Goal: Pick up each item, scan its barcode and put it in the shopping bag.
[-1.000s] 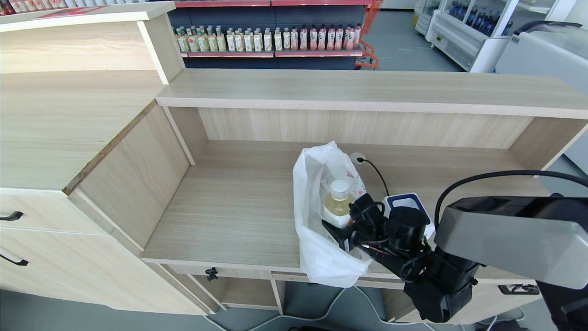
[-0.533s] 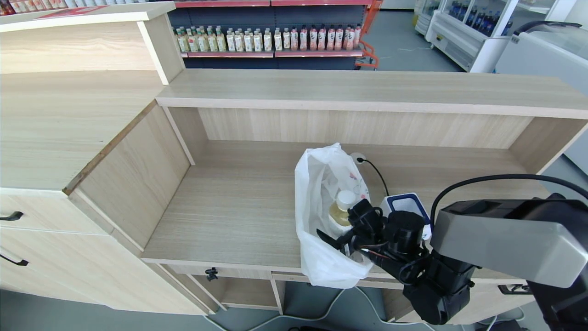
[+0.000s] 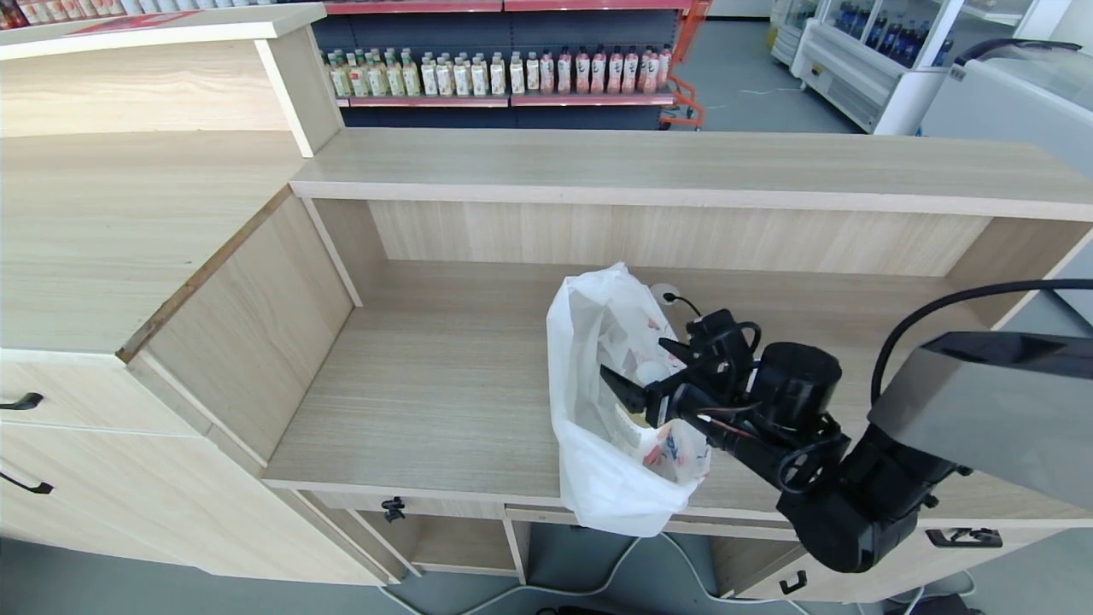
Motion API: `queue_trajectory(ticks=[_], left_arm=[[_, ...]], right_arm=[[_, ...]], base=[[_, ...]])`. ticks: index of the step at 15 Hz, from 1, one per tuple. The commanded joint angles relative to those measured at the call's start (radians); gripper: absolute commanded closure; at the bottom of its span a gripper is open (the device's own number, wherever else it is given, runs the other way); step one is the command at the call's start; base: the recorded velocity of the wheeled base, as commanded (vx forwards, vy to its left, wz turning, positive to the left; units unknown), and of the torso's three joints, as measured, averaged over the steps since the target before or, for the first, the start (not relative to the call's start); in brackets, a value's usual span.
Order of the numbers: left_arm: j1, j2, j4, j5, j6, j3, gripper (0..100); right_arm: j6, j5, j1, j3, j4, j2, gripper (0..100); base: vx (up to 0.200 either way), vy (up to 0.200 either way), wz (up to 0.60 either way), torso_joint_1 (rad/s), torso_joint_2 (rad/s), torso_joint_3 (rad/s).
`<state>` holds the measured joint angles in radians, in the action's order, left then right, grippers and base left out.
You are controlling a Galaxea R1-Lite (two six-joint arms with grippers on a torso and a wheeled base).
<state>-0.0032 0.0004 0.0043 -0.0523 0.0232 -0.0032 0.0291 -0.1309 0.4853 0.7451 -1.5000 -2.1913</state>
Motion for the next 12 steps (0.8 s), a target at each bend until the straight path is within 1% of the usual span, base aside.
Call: queue_trajectory(ticks=[1,5,6,7,9,10,11,12], left_arm=[[0.0,0.001,0.0,0.0,0.0,0.0,100],[0.0,0.001,0.0,0.0,0.0,0.0,100],[0.0,0.001,0.0,0.0,0.0,0.0,100],[0.0,0.001,0.0,0.0,0.0,0.0,100],[0.0,0.001,0.0,0.0,0.0,0.0,100],[0.0,0.001,0.0,0.0,0.0,0.0,100],[0.0,0.001,0.0,0.0,0.0,0.0,100],[0.0,0.001,0.0,0.0,0.0,0.0,100]], right_arm=[[-0.035,0.002,-0.013,-0.001,0.109,0.183,0],[-0.011,0.031,-0.073,-0.018,0.369,0.421,0],[-0.008,0.034,-0.088,-0.02,0.412,0.485,0],[0.002,0.042,-0.126,-0.035,0.463,0.555,0],[0.044,0.089,-0.223,-0.115,0.639,0.739,0],[0.067,0.097,-0.267,-0.148,0.719,0.811,0],[0.083,0.088,-0.353,-0.191,0.873,0.947,0],[0.083,0.086,-0.384,-0.207,0.942,0.998,0]], base=[[0.0,0.0,0.0,0.0,0.0,0.0],[0.0,0.0,0.0,0.0,0.0,0.0],[0.0,0.0,0.0,0.0,0.0,0.0],[0.0,0.0,0.0,0.0,0.0,0.0],[0.0,0.0,0.0,0.0,0.0,0.0],[0.0,0.0,0.0,0.0,0.0,0.0],[0.0,0.0,0.0,0.0,0.0,0.0],[0.0,0.0,0.0,0.0,0.0,0.0]])
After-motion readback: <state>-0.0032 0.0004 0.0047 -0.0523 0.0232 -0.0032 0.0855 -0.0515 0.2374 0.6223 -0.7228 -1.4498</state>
